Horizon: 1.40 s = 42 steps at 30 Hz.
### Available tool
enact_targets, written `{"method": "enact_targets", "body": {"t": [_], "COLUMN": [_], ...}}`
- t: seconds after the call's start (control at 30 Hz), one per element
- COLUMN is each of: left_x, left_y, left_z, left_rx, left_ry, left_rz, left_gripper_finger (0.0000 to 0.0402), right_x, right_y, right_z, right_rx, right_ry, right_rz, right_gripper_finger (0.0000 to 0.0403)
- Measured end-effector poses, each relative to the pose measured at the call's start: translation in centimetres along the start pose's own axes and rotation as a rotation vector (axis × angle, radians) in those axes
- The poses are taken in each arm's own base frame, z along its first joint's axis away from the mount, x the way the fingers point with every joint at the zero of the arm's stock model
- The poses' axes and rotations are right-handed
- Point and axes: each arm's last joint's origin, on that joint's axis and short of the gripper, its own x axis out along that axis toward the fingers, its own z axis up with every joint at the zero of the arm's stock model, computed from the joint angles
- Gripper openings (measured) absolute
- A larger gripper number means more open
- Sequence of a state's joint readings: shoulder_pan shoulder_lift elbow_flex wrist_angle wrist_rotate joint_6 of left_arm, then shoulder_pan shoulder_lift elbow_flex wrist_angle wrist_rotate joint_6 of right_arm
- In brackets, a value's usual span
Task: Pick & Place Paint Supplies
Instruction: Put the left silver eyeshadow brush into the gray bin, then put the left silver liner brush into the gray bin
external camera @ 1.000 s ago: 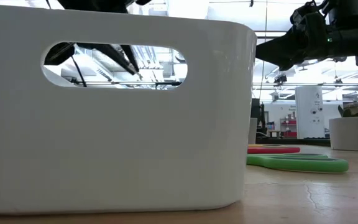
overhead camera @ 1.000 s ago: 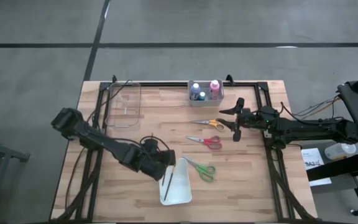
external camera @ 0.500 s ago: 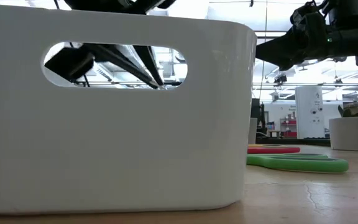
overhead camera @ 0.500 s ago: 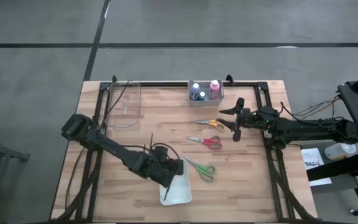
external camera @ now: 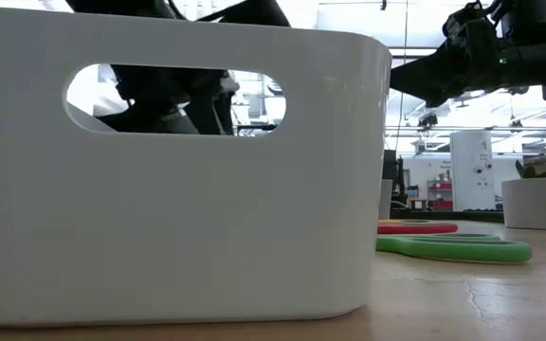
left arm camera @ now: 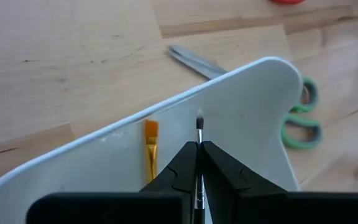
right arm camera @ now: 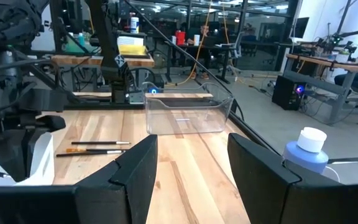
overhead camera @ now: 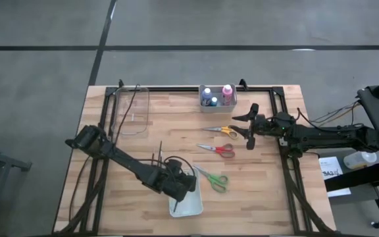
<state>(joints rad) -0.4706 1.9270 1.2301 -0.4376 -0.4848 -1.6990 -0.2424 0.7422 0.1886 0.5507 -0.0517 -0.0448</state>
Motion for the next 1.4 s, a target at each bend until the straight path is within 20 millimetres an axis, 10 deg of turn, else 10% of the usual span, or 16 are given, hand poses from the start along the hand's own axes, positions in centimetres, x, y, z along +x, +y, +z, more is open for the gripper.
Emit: {"method": "enact_targets", "body": {"t": [0.6, 1.4], "left_x": [-0.4, -8.3], "left_y": [-0.4, 2.5], "left_z": [0.1, 5.2], "left_rx": [0.03, -0.066], "left_ry": [0.001, -0.195], "left_rz": [-0.037, 0.167], "left_gripper_finger": [0.0184, 0.019], "right_x": [0.0, 0.0], "right_y": [0.0, 0.0], "right_z": [0.0, 0.0], "right_rx": [0.0, 0.0], "right_ry": [0.0, 0.0], "right_rz": [0.0, 0.0], "right_gripper_finger": [0.0193, 0.0193]}}
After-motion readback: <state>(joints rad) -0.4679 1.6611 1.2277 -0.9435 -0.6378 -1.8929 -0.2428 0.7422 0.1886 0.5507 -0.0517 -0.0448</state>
